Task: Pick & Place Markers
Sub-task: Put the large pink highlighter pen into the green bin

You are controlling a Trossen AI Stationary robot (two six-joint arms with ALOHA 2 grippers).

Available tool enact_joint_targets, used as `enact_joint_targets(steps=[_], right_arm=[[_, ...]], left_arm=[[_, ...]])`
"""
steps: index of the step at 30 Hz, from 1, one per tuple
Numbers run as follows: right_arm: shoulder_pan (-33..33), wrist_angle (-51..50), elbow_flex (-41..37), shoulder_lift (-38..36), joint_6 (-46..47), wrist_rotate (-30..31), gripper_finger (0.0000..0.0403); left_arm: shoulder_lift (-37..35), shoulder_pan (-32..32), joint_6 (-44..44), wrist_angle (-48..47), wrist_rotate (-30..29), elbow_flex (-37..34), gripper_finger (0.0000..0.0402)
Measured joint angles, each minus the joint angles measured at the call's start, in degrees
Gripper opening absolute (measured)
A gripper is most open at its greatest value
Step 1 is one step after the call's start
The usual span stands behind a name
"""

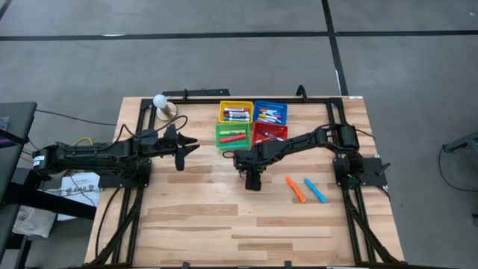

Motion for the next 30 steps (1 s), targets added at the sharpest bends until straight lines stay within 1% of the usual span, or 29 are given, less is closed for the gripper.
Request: enact_joint_targets(steps=[4,9,15,18,21,23,27,30], right_arm=[[1.6,-0.6,0.0,0.0,2.4,0.2,0.0148],[1.3,-0.1,0.8,-0.3,10.1,0.1,0.0145],[-0.3,-0.7,6.0,-0.3,14.9,0.0,0.0144],[-0.9,-0.3,8.8,-0.3,15.5,-0.7,0.0145],[-0.9,0.3,10.9,1.0,18.3,-1.5,0.0145],[-0.9,0.0,12.2,2.8,19.5,-3.3,0.0145],[-0.7,0.4,16.6,7.2,19.9,-11.0,0.0145],[0.1,-1.0,19.9,10.7,20.0,-11.7,0.0145]], left_arm=[[0.0,0.0,0.0,0.6,0.0,0.0,0.0117],[0.0,0.0,0.0,1.4,0.0,0.0,0.0117],[0.0,0.0,0.0,2.6,-0.8,0.0,0.0117],[0.0,0.0,0.0,2.8,-1.5,0.0,0.0117],[0.0,0.0,0.0,3.0,-1.5,0.0,0.0117],[0.0,0.0,0.0,3.0,-1.5,0.0,0.0117],[0.4,0.0,0.0,3.7,-2.5,0.0,0.0117],[1.2,0.0,0.0,4.6,-2.9,0.0,0.0117]])
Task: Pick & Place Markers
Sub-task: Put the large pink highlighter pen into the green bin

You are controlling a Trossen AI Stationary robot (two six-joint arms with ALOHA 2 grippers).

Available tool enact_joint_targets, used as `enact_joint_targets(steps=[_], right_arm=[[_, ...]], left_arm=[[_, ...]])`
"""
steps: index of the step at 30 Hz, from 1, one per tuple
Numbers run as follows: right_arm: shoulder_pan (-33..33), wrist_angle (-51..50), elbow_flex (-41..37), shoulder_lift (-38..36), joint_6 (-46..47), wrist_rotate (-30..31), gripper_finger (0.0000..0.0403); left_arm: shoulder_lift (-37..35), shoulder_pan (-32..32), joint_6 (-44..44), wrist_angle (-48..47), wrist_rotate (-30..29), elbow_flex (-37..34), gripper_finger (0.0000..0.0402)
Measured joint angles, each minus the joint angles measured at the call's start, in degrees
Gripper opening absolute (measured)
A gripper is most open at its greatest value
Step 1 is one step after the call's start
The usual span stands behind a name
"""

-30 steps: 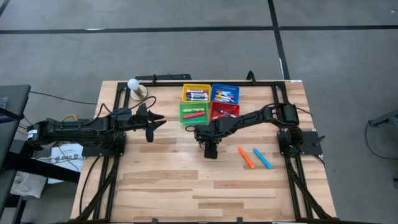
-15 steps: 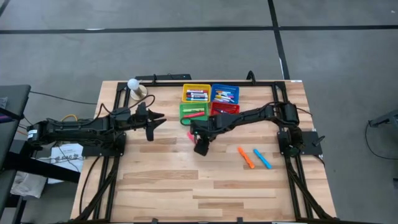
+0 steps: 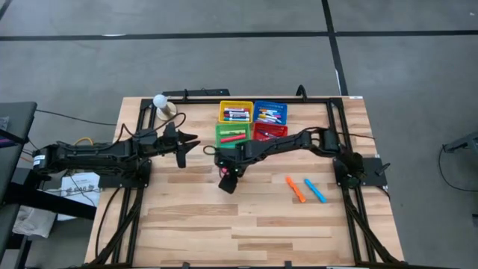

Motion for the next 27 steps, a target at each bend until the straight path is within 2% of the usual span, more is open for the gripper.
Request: enact_joint_targets(steps=[3,8,15,27], right_arm=[[0.6,-1.0,3.2,2.0,-0.1,1.1,0.0145],[1.4,-3.1,6.8,5.3,-1.0,6.6,0.014],[2.6,-4.6,5.9,5.3,-2.2,14.0,0.0137],[2.7,-4.3,6.0,5.4,-5.5,18.1,0.0139]], left_arm=[[0.8,0.0,0.0,0.2,-0.1,0.0,0.0117],[1.8,0.0,0.0,0.4,-0.1,0.0,0.0117],[3.3,0.0,0.0,0.9,0.2,0.0,0.0117],[3.6,0.0,0.0,1.1,0.2,0.0,0.0117]])
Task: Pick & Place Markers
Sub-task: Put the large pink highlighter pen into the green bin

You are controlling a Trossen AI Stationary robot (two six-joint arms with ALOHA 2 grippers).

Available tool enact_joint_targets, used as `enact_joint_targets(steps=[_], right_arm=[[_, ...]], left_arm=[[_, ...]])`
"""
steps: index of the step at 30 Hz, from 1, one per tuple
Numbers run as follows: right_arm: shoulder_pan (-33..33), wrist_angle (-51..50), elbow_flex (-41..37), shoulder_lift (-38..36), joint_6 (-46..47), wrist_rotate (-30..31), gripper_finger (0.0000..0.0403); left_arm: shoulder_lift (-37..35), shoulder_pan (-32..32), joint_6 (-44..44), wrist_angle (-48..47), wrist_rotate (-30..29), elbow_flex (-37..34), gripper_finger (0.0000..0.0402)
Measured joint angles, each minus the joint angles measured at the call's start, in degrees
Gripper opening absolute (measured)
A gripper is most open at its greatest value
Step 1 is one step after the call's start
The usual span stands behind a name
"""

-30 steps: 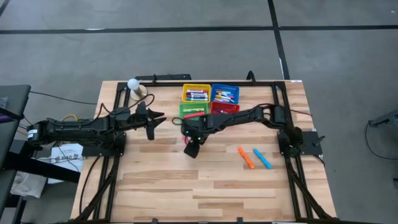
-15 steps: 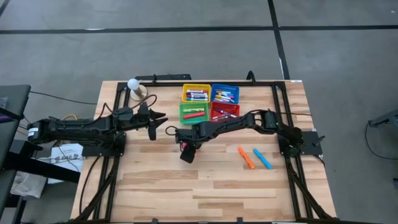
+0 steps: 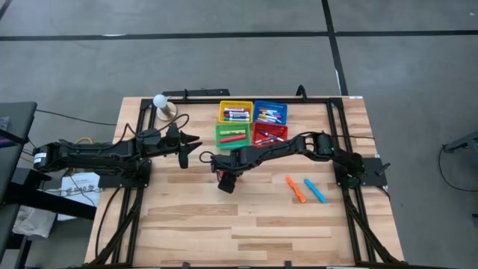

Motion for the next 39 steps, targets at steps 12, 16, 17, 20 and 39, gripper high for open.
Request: enact_joint_targets(steps=[12,16,17,20,39], right_arm=[[-0.3,-0.1,0.2,2.7,-1.0,-1.5,0.0139],[-0.3,0.3,0.1,2.8,-0.7,-1.5,0.0139],[-0.3,0.3,0.1,2.8,-0.3,-1.5,0.0139],[-0.3,0.3,0.1,2.8,-0.1,-1.4,0.0139],[-0.4,-1.9,-0.3,0.0,0.1,-1.0,0.0053]], left_arm=[[0.0,0.0,0.0,0.5,0.0,0.0,0.0117],[0.0,0.0,0.0,0.5,0.0,0.0,0.0117],[0.0,0.0,0.0,0.5,0.0,0.0,0.0117],[0.0,0.0,0.0,0.6,0.0,0.0,0.0117],[-0.4,0.0,2.1,1.4,-0.9,0.0,0.0117]])
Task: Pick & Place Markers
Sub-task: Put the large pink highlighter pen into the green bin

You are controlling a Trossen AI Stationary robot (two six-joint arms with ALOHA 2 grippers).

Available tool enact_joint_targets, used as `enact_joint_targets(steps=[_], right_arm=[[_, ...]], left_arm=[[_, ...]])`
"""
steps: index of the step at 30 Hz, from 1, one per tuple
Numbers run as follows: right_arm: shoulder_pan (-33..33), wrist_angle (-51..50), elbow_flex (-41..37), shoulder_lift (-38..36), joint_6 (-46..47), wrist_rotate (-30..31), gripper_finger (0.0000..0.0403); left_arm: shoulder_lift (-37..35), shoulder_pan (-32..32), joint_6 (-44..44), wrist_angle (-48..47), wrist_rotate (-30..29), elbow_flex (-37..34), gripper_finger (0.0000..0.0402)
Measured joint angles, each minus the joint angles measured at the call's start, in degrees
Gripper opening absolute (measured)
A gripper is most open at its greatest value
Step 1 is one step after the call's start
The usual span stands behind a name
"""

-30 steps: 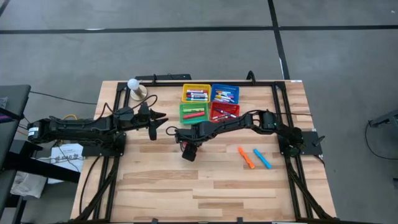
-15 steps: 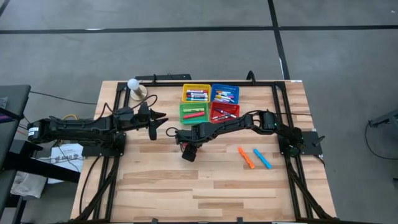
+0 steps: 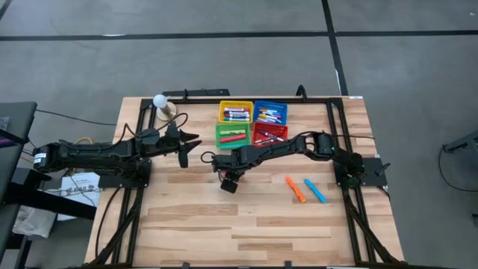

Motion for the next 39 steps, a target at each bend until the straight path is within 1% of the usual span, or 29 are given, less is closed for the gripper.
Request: enact_joint_targets(steps=[4,8,15,21,28,36,39], right_arm=[[-0.2,-2.6,0.0,-4.1,0.0,0.0,0.0061],[-0.4,-5.2,0.1,-8.7,-0.5,0.1,0.0061],[-3.0,-6.6,0.2,-20.0,-4.5,0.3,0.0061],[-7.7,-7.1,0.3,-26.3,-8.1,0.7,0.0061],[-11.3,-8.3,0.3,-27.4,-11.9,0.5,0.0061],[-12.8,-8.0,0.3,-26.3,-17.3,0.7,0.0061],[-13.3,-8.6,0.6,-26.3,-19.7,1.0,0.0061]], left_arm=[[-1.4,0.0,3.5,0.1,-2.8,0.1,0.0117],[-3.8,0.0,4.0,0.2,-4.9,0.0,0.0117],[-6.0,0.0,4.0,1.8,-5.3,0.0,0.0117],[-5.6,0.0,4.0,2.3,-5.3,0.0,0.0117],[-5.2,0.0,4.0,4.0,-5.3,0.0,0.0117],[-3.1,0.3,4.0,6.7,-5.4,0.0,0.0117],[-2.4,0.5,4.0,7.2,-6.7,0.0,0.0117]])
